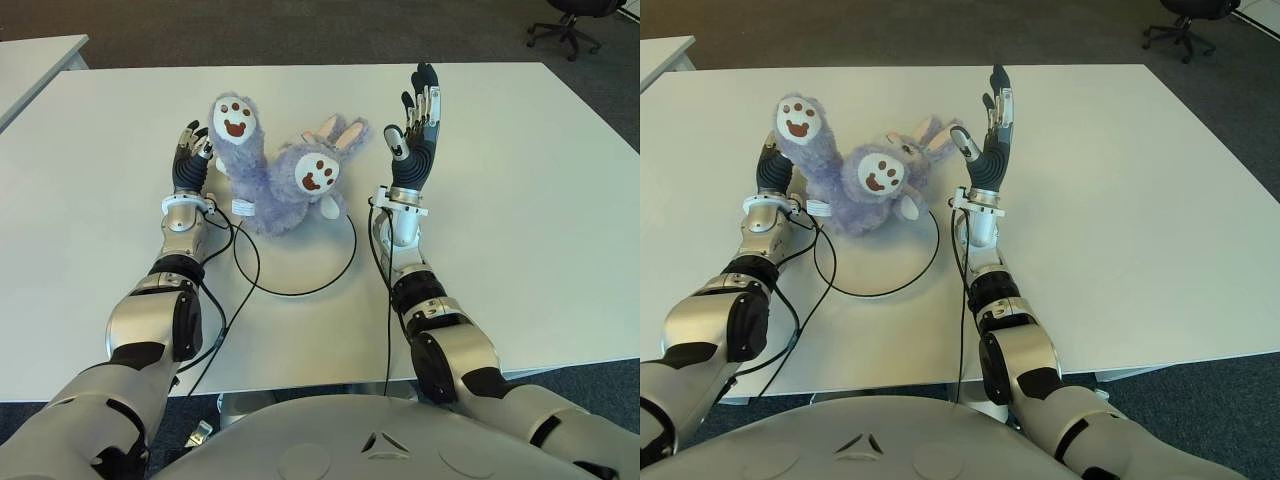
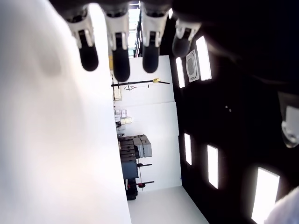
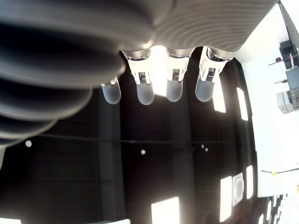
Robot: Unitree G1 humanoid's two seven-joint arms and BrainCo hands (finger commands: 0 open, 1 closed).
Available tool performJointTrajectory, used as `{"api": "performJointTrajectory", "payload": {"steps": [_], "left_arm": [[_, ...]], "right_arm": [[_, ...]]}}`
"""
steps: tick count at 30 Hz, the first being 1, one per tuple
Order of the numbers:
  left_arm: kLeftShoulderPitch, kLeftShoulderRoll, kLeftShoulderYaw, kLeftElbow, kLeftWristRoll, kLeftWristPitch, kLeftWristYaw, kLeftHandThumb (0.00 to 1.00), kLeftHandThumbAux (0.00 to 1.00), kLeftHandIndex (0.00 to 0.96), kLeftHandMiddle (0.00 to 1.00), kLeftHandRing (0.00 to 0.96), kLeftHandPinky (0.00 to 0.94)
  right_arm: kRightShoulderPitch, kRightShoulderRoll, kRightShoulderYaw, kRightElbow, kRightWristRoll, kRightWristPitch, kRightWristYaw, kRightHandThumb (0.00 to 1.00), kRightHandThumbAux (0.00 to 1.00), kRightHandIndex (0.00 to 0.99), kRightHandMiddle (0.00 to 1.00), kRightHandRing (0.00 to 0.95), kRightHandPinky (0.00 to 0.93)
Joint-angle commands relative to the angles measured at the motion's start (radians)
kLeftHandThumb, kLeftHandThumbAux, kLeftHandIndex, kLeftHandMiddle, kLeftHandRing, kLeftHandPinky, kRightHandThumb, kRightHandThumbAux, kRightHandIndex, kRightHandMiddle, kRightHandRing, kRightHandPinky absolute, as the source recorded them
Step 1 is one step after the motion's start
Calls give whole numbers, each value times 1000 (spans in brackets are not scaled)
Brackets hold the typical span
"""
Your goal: Put the doll into the plate.
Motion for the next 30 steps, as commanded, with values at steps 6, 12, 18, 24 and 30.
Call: {"api": "performJointTrajectory", "payload": {"steps": [6,12,18,24,30], "left_arm": [[76,-23,2,56,-9,52,-5,0,426,0,157,180,139],[77,-21,-1,56,-6,51,-5,0,426,0,167,178,111],[80,-16,-8,56,1,44,-6,0,421,0,165,188,105],[79,-14,-9,57,-1,43,-11,0,417,0,164,190,109],[78,-12,-7,57,-4,46,-15,0,429,0,175,204,122]], "right_arm": [[56,-13,-39,62,29,36,38,0,448,4,33,30,42],[31,-20,-69,103,68,43,73,0,458,8,37,34,46],[-1,-29,-104,152,105,53,107,0,485,14,44,44,46],[-36,-46,-140,211,127,67,130,0,494,18,45,44,43],[-72,-55,-175,277,147,101,134,0,513,14,34,34,36]]}}
